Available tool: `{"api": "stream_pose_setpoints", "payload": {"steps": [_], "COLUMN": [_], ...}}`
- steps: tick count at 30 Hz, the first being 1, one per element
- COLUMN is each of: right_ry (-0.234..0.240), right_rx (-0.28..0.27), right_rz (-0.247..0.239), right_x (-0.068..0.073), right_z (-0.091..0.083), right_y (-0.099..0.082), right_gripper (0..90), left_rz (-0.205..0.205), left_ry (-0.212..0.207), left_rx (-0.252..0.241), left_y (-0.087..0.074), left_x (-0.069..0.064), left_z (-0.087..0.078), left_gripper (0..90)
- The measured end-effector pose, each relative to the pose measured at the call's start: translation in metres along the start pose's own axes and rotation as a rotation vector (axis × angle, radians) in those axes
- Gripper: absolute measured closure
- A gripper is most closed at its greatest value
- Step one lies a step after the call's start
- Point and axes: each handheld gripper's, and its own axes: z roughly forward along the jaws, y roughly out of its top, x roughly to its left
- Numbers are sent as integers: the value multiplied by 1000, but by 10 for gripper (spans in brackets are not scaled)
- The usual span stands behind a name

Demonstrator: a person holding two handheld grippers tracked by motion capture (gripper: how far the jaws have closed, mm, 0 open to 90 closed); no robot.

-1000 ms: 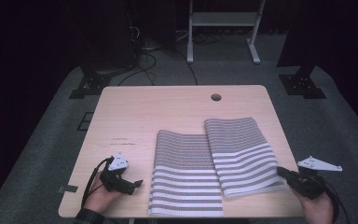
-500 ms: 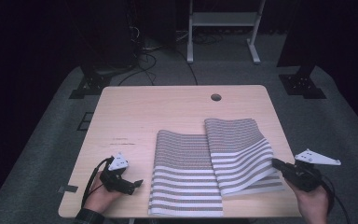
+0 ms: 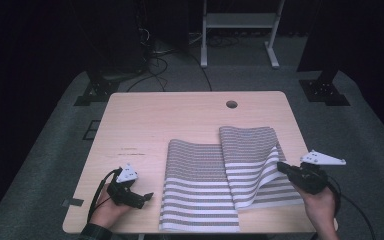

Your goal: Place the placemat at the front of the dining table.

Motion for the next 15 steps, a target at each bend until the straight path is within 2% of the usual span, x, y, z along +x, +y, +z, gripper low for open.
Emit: {"api": "stream_pose_setpoints", "payload": {"steps": [8, 15], "right_ry": [32, 47], "right_rx": [19, 20], "right_rz": [-31, -53], "right_x": [10, 18], "right_z": [23, 35], "right_y": [10, 19], "right_gripper": [888, 888], "left_rz": [0, 1], "left_ry": [0, 0], "left_rx": [0, 0], "left_y": [0, 0], "left_x": [0, 0], "left_z": [0, 0], "left_gripper": [0, 0]}}
